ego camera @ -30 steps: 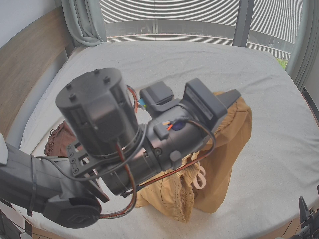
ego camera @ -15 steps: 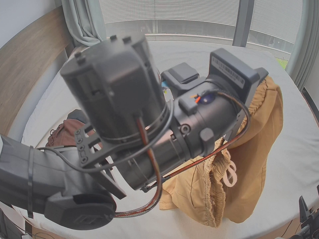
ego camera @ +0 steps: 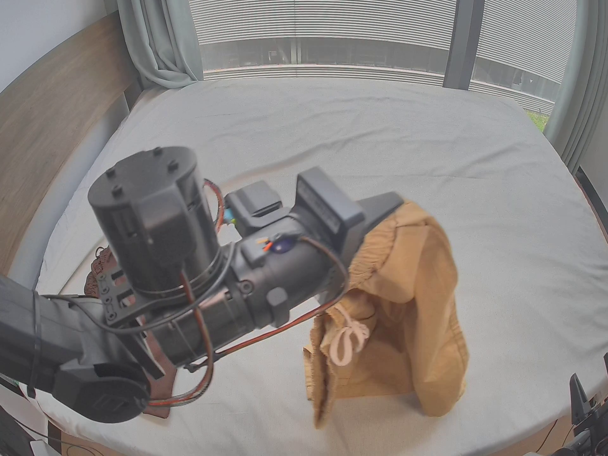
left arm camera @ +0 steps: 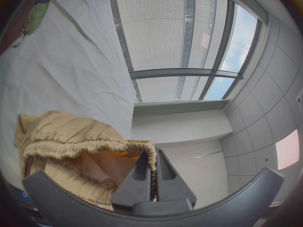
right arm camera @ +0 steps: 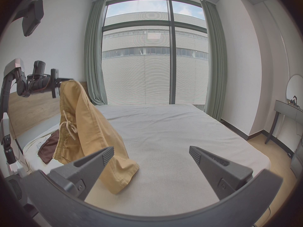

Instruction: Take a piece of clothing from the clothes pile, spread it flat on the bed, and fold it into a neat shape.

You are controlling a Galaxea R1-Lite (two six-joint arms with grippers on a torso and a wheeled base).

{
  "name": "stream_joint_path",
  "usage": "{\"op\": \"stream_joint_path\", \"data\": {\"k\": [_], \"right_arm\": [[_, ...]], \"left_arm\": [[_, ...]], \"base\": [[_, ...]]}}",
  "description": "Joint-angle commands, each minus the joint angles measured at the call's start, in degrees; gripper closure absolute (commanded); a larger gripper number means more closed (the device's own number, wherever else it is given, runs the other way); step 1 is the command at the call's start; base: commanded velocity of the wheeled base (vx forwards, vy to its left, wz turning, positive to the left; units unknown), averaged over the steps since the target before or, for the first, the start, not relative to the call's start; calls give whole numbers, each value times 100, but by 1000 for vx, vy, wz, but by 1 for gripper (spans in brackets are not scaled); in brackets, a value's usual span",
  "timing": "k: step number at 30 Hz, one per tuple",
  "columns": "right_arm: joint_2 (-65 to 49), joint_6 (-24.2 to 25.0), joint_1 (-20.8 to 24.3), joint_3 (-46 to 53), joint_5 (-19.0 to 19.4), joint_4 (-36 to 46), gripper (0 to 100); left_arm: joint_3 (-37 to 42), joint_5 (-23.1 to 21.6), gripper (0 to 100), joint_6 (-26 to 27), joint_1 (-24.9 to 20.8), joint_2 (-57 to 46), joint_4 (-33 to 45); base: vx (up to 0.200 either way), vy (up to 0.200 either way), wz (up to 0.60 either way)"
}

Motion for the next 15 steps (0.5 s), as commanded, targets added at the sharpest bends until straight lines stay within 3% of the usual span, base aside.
{"op": "stream_joint_path", "data": {"k": [1,4,15], "right_arm": [[-93,-1,-3,92,1,-1,0],[-93,-1,-11,92,1,-1,0],[-93,-9,-3,92,1,-1,0]], "left_arm": [[870,-90,100,191,570,-276,-545],[1204,-107,100,244,851,-232,-1055],[2144,-107,100,455,1326,-224,-1697]], "base": [[0,0,0],[0,0,0],[0,0,0]]}}
